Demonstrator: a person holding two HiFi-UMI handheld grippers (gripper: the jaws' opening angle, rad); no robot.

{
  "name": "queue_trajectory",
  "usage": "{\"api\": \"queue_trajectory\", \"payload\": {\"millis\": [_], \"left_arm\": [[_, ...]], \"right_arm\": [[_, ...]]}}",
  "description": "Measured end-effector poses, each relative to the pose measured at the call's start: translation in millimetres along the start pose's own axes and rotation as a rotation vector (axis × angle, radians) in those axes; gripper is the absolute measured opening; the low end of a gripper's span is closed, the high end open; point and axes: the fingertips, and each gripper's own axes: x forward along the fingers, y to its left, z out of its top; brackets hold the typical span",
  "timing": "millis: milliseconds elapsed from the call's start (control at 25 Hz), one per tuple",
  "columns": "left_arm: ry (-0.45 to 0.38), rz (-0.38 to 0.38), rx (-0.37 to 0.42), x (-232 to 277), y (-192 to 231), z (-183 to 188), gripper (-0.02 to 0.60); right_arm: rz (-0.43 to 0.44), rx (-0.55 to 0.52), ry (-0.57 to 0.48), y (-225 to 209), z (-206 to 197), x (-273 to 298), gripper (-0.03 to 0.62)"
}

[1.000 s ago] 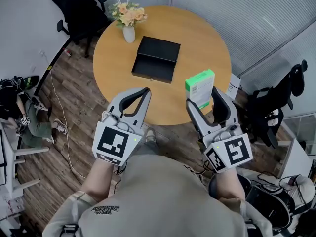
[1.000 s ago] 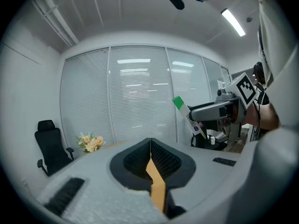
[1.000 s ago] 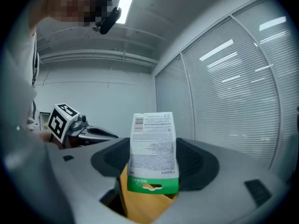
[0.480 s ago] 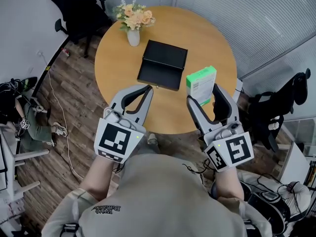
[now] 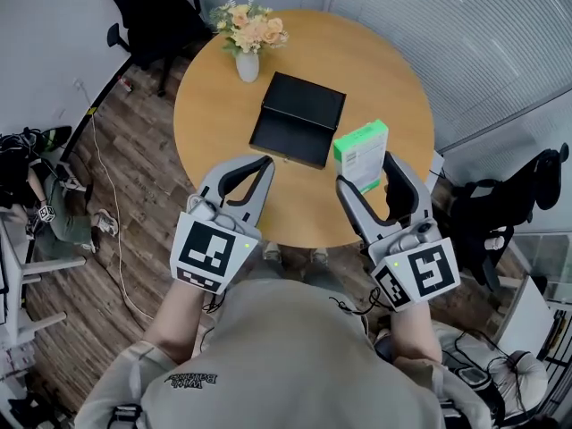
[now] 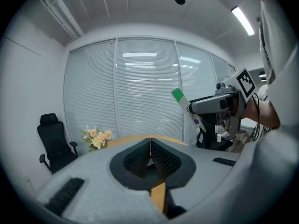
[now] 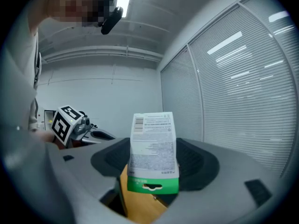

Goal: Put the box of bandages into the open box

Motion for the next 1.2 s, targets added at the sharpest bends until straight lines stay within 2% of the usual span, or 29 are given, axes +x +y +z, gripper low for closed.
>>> {"api": "queue_trajectory", "payload": {"millis": [520, 680, 920, 1200], "left_arm": [[0.087, 0.143, -0.036, 29.4, -1.4, -4.5, 0.025], [0.113, 0.161, -0.063, 42.8, -1.5, -16.6, 0.025], [0.182, 0.173, -0.064, 62.0, 4.1, -42.8, 0.025], [0.239, 0.164, -0.093, 83.9, 13.9, -71.2, 0.024]], "right_arm": [[0.213, -0.021, 0.063, -40.3, -27.2, 32.0, 0.295], [0.25, -0.048, 0.101, -51.1, -41.0, 44.3, 0.295], [0.29, -0.091, 0.251, -62.3, -65.8, 68.4, 0.295], [0.326, -0.177, 0.319, -68.5, -90.0, 107.7, 0.295]]}}
